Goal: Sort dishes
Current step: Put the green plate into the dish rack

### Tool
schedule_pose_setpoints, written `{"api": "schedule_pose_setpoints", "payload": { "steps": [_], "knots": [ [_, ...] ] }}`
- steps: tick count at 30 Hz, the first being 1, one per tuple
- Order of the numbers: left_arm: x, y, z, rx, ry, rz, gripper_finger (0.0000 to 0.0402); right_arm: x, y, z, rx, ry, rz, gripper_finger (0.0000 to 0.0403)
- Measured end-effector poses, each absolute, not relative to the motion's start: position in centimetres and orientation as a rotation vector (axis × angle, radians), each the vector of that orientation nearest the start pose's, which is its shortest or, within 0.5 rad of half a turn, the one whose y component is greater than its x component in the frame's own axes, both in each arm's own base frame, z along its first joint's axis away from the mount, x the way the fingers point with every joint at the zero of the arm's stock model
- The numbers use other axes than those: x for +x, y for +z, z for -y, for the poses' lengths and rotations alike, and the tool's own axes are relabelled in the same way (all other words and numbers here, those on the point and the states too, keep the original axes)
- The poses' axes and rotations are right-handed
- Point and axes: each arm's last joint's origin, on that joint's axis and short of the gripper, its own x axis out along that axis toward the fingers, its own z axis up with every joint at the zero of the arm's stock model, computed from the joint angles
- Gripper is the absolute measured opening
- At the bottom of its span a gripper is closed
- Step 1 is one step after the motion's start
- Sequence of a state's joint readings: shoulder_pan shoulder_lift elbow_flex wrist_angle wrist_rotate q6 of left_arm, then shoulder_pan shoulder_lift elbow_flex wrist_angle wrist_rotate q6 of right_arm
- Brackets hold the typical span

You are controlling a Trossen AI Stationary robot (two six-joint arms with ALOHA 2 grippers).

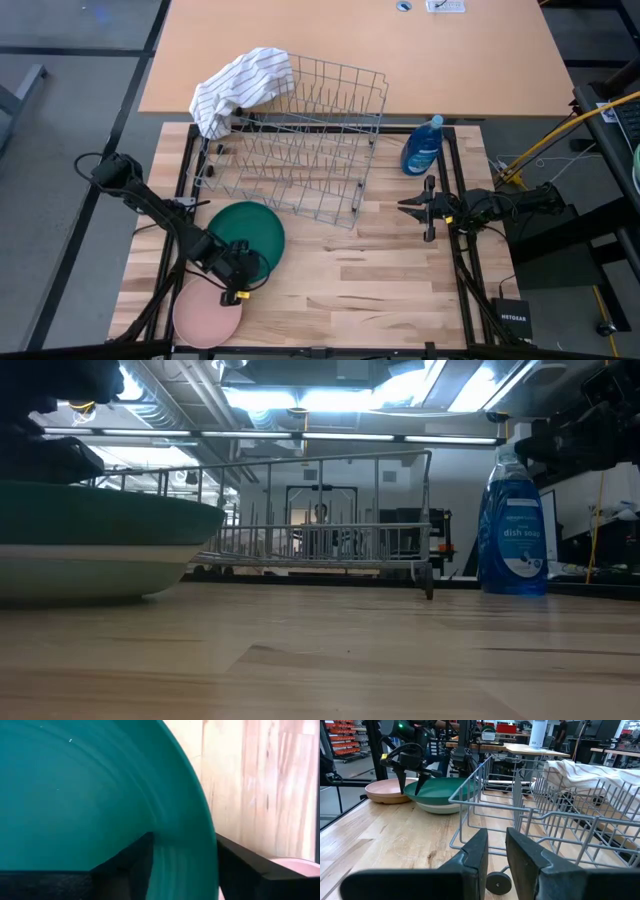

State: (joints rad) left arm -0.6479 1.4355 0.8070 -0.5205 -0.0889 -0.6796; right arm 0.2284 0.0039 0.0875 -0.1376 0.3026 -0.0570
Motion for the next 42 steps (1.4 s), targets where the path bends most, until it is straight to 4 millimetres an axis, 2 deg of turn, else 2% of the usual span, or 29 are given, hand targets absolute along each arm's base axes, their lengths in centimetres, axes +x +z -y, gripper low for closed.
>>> {"api": "schedule_pose_setpoints", "payload": {
  "steps": [10,13,18,25,34,42],
  "knots": [
    [20.6,18.4,15.4,-0.215,-0.101,-1.178,0.0035,9.0,18.0,-1.2,-0.071,-0.073,-0.054,0.0072],
    [20.6,18.6,15.3,-0.256,-0.086,-1.177,0.0011,9.0,18.0,-1.2,-0.071,-0.073,-0.054,0.0072],
    [20.4,19.8,15.3,-0.316,-0.098,-1.158,0.0012,9.0,18.0,-1.2,-0.071,-0.072,-0.054,0.0072],
    [20.5,24.1,15.4,-0.393,-0.179,-1.027,0.0003,9.0,18.0,-1.2,-0.071,-0.073,-0.054,0.0072],
    [19.4,29.2,14.5,-0.485,-0.27,-0.858,0.0001,9.0,18.0,-1.2,-0.071,-0.072,-0.054,0.0072],
    [18.6,32.3,13.7,-0.548,-0.293,-0.703,0.0001,9.0,18.0,-1.2,-0.071,-0.072,-0.053,0.0072]
  ]
}}
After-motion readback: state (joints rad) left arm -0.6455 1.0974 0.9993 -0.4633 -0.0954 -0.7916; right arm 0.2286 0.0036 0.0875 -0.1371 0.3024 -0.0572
